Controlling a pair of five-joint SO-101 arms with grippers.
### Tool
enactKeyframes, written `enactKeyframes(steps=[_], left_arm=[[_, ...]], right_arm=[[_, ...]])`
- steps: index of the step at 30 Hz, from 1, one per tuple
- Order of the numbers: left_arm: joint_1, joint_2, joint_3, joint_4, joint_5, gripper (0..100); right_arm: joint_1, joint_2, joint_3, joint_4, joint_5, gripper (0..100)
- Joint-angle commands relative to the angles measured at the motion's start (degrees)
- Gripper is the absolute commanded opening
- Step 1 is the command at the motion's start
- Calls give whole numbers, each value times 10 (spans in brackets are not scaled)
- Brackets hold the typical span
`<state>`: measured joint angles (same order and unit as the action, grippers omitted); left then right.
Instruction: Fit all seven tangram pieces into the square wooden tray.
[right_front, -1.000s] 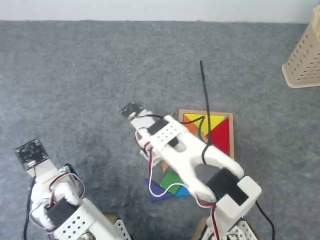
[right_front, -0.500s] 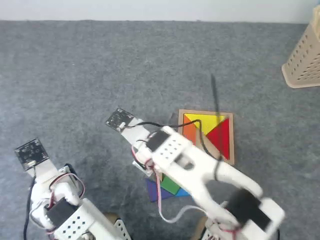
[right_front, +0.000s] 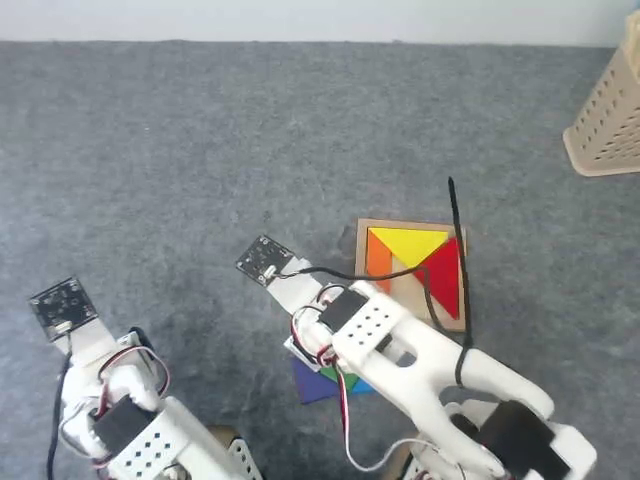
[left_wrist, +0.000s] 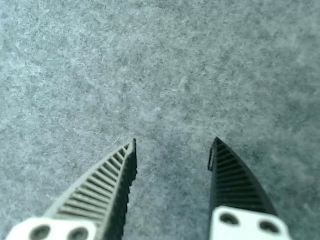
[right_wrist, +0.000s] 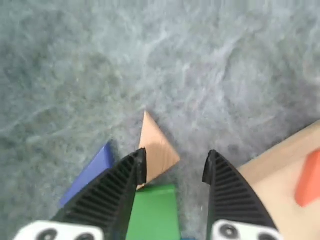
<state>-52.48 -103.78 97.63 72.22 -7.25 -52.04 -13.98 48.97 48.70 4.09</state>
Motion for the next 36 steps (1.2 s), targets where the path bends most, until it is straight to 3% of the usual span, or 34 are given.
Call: enactKeyframes(steps=[1, 12, 19, 28, 36], left_arm=[[1, -6, -11, 2, 5, 225], [1, -6, -11, 2, 5, 225], [1, -6, -11, 2, 5, 225], [1, -6, -11, 2, 5, 225], [1, -6, -11, 2, 5, 225]], right_arm=[[6, 30, -4, -37, -7, 195], [7, 80, -26, -30, -7, 188], [7, 80, -26, -31, -4, 58], [10, 76, -27, -29, -4, 51], [95, 75, -69, 19, -7, 6]])
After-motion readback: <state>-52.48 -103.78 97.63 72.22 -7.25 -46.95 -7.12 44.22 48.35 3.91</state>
